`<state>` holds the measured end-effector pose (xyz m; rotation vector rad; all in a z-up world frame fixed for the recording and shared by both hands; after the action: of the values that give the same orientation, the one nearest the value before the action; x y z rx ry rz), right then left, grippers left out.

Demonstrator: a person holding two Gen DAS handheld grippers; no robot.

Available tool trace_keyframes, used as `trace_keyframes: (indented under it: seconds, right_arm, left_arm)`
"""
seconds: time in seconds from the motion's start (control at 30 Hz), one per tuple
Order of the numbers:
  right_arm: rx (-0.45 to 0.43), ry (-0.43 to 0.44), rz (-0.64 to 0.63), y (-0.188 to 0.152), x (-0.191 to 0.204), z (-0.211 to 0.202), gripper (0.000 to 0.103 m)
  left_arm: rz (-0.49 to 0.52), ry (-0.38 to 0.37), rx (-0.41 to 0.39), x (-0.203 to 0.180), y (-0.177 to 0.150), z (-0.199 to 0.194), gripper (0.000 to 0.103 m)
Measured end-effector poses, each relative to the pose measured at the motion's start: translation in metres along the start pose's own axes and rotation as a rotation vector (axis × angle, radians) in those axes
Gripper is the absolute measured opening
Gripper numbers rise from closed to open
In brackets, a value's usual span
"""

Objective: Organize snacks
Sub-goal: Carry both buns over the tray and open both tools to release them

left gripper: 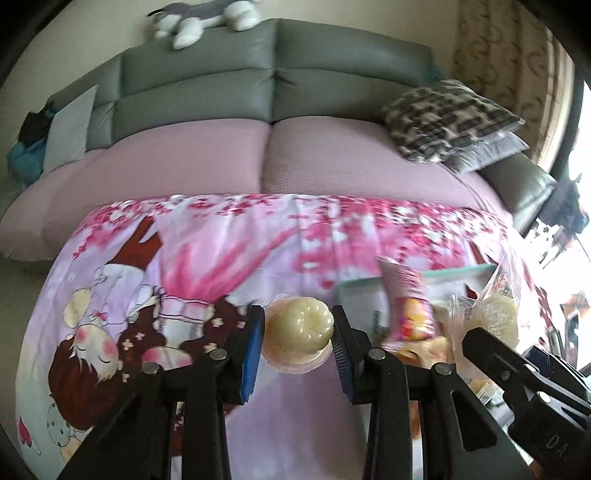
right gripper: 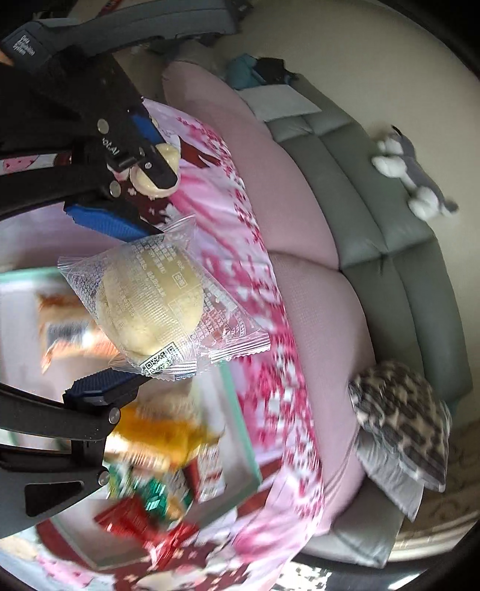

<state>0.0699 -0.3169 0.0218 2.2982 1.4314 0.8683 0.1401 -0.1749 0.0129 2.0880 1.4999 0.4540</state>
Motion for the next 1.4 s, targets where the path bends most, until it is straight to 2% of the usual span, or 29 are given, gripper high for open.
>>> trace_keyframes:
  seconds: [0.23,0.33,0.6,0.97,1.0,1.03,1.07,1.2,1.3,1.37,1.4]
  right_arm:
    - [0.036,-0.072,0.125,-0.024,-0.062,-0.010,0.067]
    - [0.050,-0.081,0.149,-0.031,-0.078,-0.010,0.067]
    - [0.060,-0.087,0.139,-0.034,-0.085,-0.011,0.068]
    - [0.072,-0.065,0.156,-0.035,-0.104,-0.013,0.069]
    - [0.073,-0.061,0.155,-0.035,-0.105,-0.013,0.070]
    - [0.075,-0.056,0.154,-0.035,-0.106,-0.013,0.070]
    - [0.079,-0.054,0.152,-0.035,-0.106,-0.012,0.071]
    - [0.097,-0.053,0.138,-0.037,-0.104,-0.007,0.076]
    - [0.115,-0.050,0.127,-0.040,-0.103,-0.001,0.084]
    - [0.129,-0.052,0.126,-0.043,-0.103,0.002,0.085]
    - [0.130,-0.057,0.126,-0.043,-0.103,0.003,0.088]
  left_arm:
    - [0.085,-0.082,0.035,-0.044,-0.018,-0.003,0.037]
    - [0.117,-0.104,0.048,-0.061,-0.024,-0.004,0.037]
    - [0.179,-0.175,0.041,-0.102,-0.026,-0.009,0.037]
    - [0.196,-0.227,0.046,-0.130,-0.021,0.006,0.038]
    - [0.202,-0.222,0.043,-0.131,-0.021,0.006,0.045]
    - [0.203,-0.217,0.042,-0.132,-0.021,0.006,0.056]
    - [0.201,-0.214,0.042,-0.131,-0.021,0.006,0.060]
    - [0.171,-0.190,0.038,-0.121,-0.021,0.003,0.062]
    - [0.149,-0.123,0.037,-0.107,-0.021,0.002,0.078]
    - [0.132,-0.060,0.035,-0.094,-0.022,0.001,0.080]
    - [0.123,-0.045,0.033,-0.089,-0.022,0.000,0.081]
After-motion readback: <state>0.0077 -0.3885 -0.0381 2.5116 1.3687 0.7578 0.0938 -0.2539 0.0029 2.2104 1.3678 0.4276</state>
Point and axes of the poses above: each gripper's, at about its wrist camera, not at the fingertips, and z roughly the way its jaws point, x to its left, y to its top, the point moved 5 cm from there along z, roughly the way its jaws point, and after that the axes turned 5 degrees about x, right-handed, at the moved point
